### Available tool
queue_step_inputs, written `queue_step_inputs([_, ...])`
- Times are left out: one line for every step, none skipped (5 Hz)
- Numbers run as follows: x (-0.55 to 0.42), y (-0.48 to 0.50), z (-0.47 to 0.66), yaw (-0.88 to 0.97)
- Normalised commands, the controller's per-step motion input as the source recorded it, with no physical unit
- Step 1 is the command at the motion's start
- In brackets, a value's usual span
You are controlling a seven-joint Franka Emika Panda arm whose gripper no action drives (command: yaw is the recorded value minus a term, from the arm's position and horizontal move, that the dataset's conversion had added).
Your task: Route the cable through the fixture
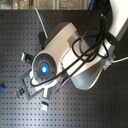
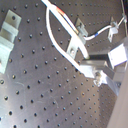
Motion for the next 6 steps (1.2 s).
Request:
queue_step_inputs([-0.001,0.000,0.06,0.00])
queue_step_inputs([-0.208,0.360,0.43,0.00])
queue_step_inputs([-0.304,0.482,0.45,0.11])
queue_step_inputs([-0.315,0.601,0.40,0.25])
queue_step_inputs([-0.285,0.610,0.34,0.42])
queue_step_inputs([-0.219,0.408,0.19,0.32])
